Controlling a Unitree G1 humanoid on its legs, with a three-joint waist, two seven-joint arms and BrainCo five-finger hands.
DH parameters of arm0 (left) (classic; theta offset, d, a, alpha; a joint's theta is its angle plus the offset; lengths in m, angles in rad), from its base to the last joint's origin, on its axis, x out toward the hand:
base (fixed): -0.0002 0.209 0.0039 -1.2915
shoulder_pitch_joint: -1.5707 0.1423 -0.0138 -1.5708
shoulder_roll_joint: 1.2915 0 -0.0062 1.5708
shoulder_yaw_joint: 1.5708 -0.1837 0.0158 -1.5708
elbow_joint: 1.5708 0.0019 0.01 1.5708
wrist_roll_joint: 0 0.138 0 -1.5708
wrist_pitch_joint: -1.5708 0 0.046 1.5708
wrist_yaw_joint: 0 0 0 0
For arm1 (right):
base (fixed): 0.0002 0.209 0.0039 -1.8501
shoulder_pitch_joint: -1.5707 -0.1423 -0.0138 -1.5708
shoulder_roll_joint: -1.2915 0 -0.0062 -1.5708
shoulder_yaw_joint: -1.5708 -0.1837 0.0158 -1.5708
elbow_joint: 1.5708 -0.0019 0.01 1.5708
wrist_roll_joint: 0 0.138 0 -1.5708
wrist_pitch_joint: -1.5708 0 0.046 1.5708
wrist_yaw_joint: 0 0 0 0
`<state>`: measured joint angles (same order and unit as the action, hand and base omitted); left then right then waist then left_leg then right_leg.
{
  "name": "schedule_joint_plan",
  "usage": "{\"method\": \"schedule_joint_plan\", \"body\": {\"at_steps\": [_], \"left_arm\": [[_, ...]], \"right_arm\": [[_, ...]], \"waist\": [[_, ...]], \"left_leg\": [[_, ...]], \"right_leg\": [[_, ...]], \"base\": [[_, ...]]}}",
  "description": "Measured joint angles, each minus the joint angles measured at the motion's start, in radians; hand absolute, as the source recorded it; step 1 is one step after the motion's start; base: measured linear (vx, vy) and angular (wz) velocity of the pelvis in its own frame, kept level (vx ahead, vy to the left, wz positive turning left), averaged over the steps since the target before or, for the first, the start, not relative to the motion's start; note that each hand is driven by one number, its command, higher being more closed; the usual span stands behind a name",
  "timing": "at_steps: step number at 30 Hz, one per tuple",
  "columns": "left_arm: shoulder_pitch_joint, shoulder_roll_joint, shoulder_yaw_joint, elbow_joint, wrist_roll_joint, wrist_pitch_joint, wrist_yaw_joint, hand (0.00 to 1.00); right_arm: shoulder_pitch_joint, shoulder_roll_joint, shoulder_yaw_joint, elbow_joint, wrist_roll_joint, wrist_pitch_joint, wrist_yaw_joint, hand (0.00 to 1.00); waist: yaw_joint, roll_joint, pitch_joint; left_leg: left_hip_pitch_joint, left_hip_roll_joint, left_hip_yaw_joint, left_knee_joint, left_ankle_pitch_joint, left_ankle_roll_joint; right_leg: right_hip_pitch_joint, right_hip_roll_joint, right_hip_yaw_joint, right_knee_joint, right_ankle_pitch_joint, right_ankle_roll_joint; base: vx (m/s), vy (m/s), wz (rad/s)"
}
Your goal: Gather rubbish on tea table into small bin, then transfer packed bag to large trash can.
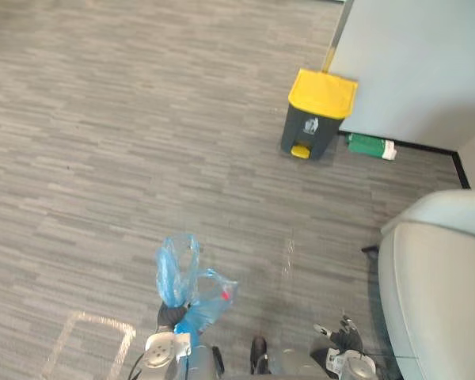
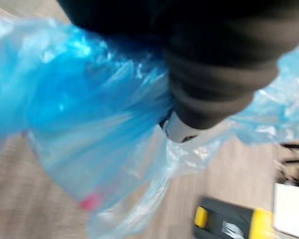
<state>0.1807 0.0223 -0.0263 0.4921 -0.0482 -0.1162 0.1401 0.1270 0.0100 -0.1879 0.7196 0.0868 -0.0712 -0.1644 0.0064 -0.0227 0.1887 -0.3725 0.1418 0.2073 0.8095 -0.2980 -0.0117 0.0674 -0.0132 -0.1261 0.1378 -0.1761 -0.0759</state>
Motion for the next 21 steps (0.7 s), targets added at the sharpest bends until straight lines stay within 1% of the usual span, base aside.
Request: {"method": "schedule_joint_plan", "body": {"at_steps": [1, 2, 3, 4, 5, 6, 7, 8, 9, 10, 11, 12, 13, 14, 16, 17, 18, 19, 20, 21], "left_arm": [[-0.007, -0.009, 0.001, 0.000, 0.000, -0.001, 0.000, 1.00], [-0.007, -0.018, 0.000, 0.004, 0.002, -0.001, 0.001, 1.00], [-0.004, -0.024, -0.002, 0.019, 0.005, -0.002, 0.004, 1.00], [-0.001, -0.035, -0.005, 0.042, 0.006, -0.002, 0.010, 1.00], [-0.003, -0.022, 0.001, 0.071, 0.006, 0.002, 0.013, 1.00], [-0.005, -0.009, 0.000, 0.073, 0.006, 0.005, 0.013, 1.00], [-0.006, -0.002, -0.004, 0.067, 0.006, 0.004, 0.012, 1.00], [-0.006, 0.003, -0.008, 0.068, 0.006, 0.004, 0.013, 1.00], [-0.009, 0.006, -0.014, 0.069, 0.006, 0.006, 0.013, 1.00], [-0.013, 0.006, -0.016, 0.069, 0.006, 0.007, 0.014, 1.00], [-0.012, 0.007, -0.015, 0.069, 0.006, 0.007, 0.015, 1.00], [-0.017, 0.013, -0.016, 0.073, 0.005, 0.006, 0.015, 1.00], [-0.022, 0.019, -0.016, 0.093, 0.005, 0.006, 0.015, 1.00], [-0.033, 0.024, -0.016, 0.108, 0.005, 0.006, 0.015, 1.00], [-0.044, 0.038, -0.014, 0.140, 0.005, 0.007, 0.014, 1.00], [-0.058, 0.041, -0.006, 0.161, 0.004, 0.008, 0.014, 1.00], [-0.067, 0.045, 0.000, 0.174, 0.004, 0.008, 0.014, 1.00], [-0.069, 0.049, 0.000, 0.180, 0.004, 0.008, 0.014, 1.00], [-0.069, 0.066, -0.001, 0.193, 0.004, 0.009, 0.015, 1.00], [-0.071, 0.062, -0.002, 0.200, 0.005, 0.011, 0.015, 1.00]], "right_arm": [[-0.006, 0.004, -0.005, 0.002, 0.000, 0.000, -0.001, 0.00], [-0.011, 0.009, -0.014, 0.005, -0.001, 0.001, -0.005, 0.00], [-0.009, 0.004, -0.021, 0.011, -0.002, 0.002, -0.008, 0.00], [-0.006, 0.001, -0.024, 0.030, -0.005, 0.004, -0.009, 0.00], [-0.003, 0.015, -0.021, 0.045, -0.007, 0.011, -0.009, 0.00], [0.011, 0.032, -0.023, 0.038, -0.009, 0.010, -0.010, 0.00], [0.017, 0.040, -0.022, 0.039, -0.009, 0.010, -0.010, 0.00], [0.023, 0.046, -0.021, 0.040, -0.009, 0.011, -0.010, 0.00], [0.025, 0.046, -0.018, 0.041, -0.010, 0.011, -0.010, 0.00], [0.022, 0.046, -0.012, 0.044, -0.010, 0.011, -0.010, 0.00], [0.020, 0.045, -0.006, 0.042, -0.011, 0.009, -0.008, 0.00], [0.005, 0.046, 0.001, 0.044, -0.012, 0.009, -0.008, 0.00], [-0.010, 0.045, 0.005, 0.048, -0.023, 0.009, -0.008, 0.00], [-0.016, 0.045, 0.006, 0.062, -0.035, 0.008, -0.008, 0.00], [-0.043, 0.043, 0.008, 0.094, -0.047, 0.005, -0.008, 0.00], [-0.059, 0.033, 0.014, 0.103, -0.047, 0.004, -0.007, 0.00], [-0.076, 0.022, 0.018, 0.122, -0.047, 0.004, -0.007, 0.00], [-0.080, 0.019, 0.019, 0.129, -0.048, 0.005, -0.008, 0.00], [-0.075, 0.013, 0.027, 0.132, -0.048, 0.005, -0.008, 0.00], [-0.069, 0.003, 0.027, 0.134, -0.048, 0.005, -0.008, 0.00]], "waist": [[0.003, 0.002, -0.001], [0.010, 0.010, -0.003], [0.012, 0.030, -0.014], [0.017, 0.047, -0.027], [0.023, 0.017, -0.036], [0.023, -0.012, -0.041], [0.026, -0.025, -0.041], [0.028, -0.033, -0.041], [0.023, -0.034, -0.040], [0.015, -0.030, -0.037], [0.012, -0.029, -0.036], [0.001, -0.018, -0.030], [-0.007, -0.017, -0.028], [-0.006, -0.017, -0.028], [-0.009, -0.016, -0.026], [-0.011, -0.010, -0.016], [-0.014, -0.010, -0.004], [-0.017, -0.016, 0.000], [-0.030, -0.048, 0.012], [-0.041, -0.047, 0.016]], "left_leg": [[-0.014, -0.015, -0.035, -0.101, 0.008, -0.010], [-0.009, -0.039, -0.103, -0.287, 0.050, -0.040], [0.001, -0.044, -0.172, -0.420, 0.116, -0.049], [0.015, -0.038, -0.195, -0.421, 0.228, -0.065], [0.029, -0.055, -0.154, -0.385, 0.183, -0.052], [0.055, -0.070, -0.111, -0.383, 0.148, -0.037], [0.081, -0.073, -0.079, -0.383, 0.127, -0.025], [0.120, -0.082, -0.055, -0.383, 0.102, -0.010], [0.148, -0.086, -0.042, -0.388, 0.086, -0.001], [0.205, -0.087, -0.017, -0.412, 0.066, 0.010], [0.252, -0.087, -0.002, -0.445, 0.060, 0.013], [0.308, -0.084, 0.006, -0.495, 0.059, 0.014], [0.359, -0.076, 0.016, -0.532, 0.060, 0.013], [0.390, -0.069, 0.027, -0.555, 0.060, 0.013], [0.441, -0.055, 0.036, -0.598, 0.060, 0.013], [0.474, -0.045, 0.043, -0.633, 0.060, 0.013], [0.506, -0.040, 0.050, -0.662, 0.060, 0.013], [0.524, -0.044, 0.055, -0.678, 0.060, 0.013], [0.577, -0.079, 0.032, -0.701, 0.049, -0.007], [0.593, -0.078, 0.012, -0.703, 0.038, -0.024]], "right_leg": [[0.009, -0.011, 0.016, -0.002, -0.013, 0.013], [0.025, -0.025, 0.048, 0.000, -0.043, 0.044], [0.031, -0.022, 0.077, 0.007, -0.068, 0.070], [0.040, -0.022, 0.118, 0.038, -0.115, 0.097], [0.033, -0.056, 0.150, 0.084, -0.133, 0.109], [0.013, -0.090, 0.161, 0.163, -0.136, 0.117], [-0.020, -0.109, 0.164, 0.241, -0.135, 0.135], [-0.069, -0.128, 0.158, 0.368, -0.117, 0.176], [-0.099, -0.140, 0.155, 0.449, -0.102, 0.205], [-0.151, -0.151, 0.132, 0.585, -0.104, 0.214], [-0.192, -0.160, 0.093, 0.656, -0.113, 0.197], [-0.231, -0.164, 0.022, 0.691, -0.126, 0.174], [-0.261, -0.158, -0.037, 0.679, -0.138, 0.153], [-0.285, -0.149, -0.067, 0.651, -0.144, 0.141], [-0.344, -0.117, -0.110, 0.535, -0.143, 0.124], [-0.377, -0.092, -0.132, 0.418, -0.103, 0.104], [-0.399, -0.070, -0.135, 0.277, -0.026, 0.102], [-0.404, -0.063, -0.134, 0.183, 0.036, 0.103], [-0.399, -0.073, -0.097, 0.063, 0.210, 0.100], [-0.393, -0.067, -0.087, 0.077, 0.261, 0.055]], "base": [[0.44, 0.201, -0.64], [0.44, 0.259, -0.73], [0.54, 0.380, -1.01], [0.56, 0.415, -0.99], [0.49, 0.361, -0.94], [0.49, 0.312, -0.75], [0.46, 0.288, -0.74], [0.43, 0.274, -0.63], [0.41, 0.243, -0.55], [0.30, 0.166, -0.41], [0.37, 0.168, -0.43], [0.41, 0.116, -0.31], [0.41, 0.083, -0.26], [0.41, 0.016, -0.27], [0.31, -0.041, -0.20], [0.35, -0.083, -0.08], [0.36, -0.095, -0.03], [0.47, -0.176, 0.16], [0.42, -0.182, 0.29], [0.50, -0.224, 0.21]]}}
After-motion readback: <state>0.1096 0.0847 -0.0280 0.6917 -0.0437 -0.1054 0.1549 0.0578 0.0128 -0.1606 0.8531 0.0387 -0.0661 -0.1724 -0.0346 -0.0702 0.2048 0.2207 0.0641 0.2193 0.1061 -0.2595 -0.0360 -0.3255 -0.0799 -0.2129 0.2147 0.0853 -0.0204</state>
